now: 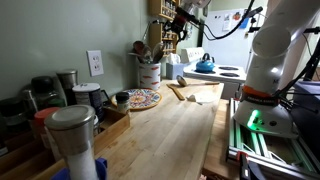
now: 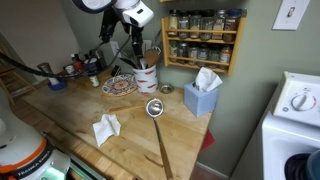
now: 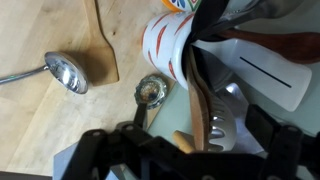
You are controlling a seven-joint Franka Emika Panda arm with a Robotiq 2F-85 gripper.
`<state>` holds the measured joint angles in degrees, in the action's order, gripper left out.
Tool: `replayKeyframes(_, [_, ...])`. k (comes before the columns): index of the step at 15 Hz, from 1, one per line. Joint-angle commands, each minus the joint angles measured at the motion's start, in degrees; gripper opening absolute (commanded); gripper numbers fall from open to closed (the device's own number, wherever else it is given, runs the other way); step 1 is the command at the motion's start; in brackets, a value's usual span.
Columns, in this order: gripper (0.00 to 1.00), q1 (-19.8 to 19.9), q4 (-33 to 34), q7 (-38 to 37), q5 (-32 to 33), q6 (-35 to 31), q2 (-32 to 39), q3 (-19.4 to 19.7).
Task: Pick up a wooden spoon from the utensil holder and put it on the kitchen counter
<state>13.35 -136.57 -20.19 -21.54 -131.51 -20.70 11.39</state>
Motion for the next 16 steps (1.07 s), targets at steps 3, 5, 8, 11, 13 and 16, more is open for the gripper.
replayKeyframes(3, [0.79,-0.7,0.5,2.2,-4.4,-3.8,3.5,1.4])
replayKeyframes(5, [0.61,-0.7,0.5,2.7,-5.4,-4.9,4.1,1.7])
replayKeyframes(8, [0.47,-1.1,0.8,3.9,-6.8,-6.1,4.7,1.9])
replayKeyframes(11, [0.49,-1.4,1.2,4.8,-7.2,-7.2,5.2,1.8])
replayKeyframes(13, [0.52,-1.9,1.6,6.2,-7.6,-8.0,5.6,1.8])
replayKeyframes(16, [0.46,-2.5,2.5,8.7,-8.2,-8.4,6.3,1.9])
